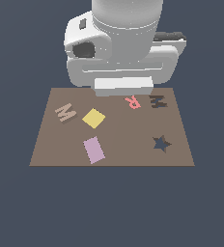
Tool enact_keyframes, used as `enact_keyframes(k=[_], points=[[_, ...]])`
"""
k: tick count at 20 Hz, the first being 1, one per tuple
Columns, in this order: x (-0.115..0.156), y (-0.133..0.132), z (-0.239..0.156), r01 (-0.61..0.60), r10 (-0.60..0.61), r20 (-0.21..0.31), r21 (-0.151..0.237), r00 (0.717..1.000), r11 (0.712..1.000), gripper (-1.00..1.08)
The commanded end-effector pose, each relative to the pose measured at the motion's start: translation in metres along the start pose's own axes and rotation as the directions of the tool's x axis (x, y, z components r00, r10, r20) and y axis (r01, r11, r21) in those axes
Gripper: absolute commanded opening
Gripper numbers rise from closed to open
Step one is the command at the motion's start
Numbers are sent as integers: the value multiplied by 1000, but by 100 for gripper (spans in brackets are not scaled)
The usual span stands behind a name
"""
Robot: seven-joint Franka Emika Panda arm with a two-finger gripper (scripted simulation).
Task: Insert a designated object into the corresponding slot on a board.
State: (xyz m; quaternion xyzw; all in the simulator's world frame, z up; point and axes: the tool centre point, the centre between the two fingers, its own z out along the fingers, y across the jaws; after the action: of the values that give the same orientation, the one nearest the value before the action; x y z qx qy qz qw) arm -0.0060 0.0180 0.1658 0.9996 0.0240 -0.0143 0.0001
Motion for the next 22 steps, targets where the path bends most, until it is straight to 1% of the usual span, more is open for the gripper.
enact_keyframes(k=[1, 5, 8, 11, 14, 16, 18, 20, 22], points=[[0, 0, 0, 0, 0, 0, 0, 1000, 1000, 100], [1, 3, 2, -16, 16, 0, 0, 1000, 1000, 100], [3, 9, 6, -50, 50, -1, 0, 999, 999, 100], [6, 18, 12, -103, 103, -3, 1, 995, 995, 100], [10, 31, 20, -176, 176, -5, 2, 984, 984, 100], [12, 41, 27, -236, 236, -6, 2, 972, 972, 100], [13, 54, 35, -303, 303, -8, 4, 953, 953, 100], [14, 69, 44, -379, 379, -10, 5, 925, 925, 100], [13, 86, 54, -462, 462, -11, 7, 887, 887, 100]])
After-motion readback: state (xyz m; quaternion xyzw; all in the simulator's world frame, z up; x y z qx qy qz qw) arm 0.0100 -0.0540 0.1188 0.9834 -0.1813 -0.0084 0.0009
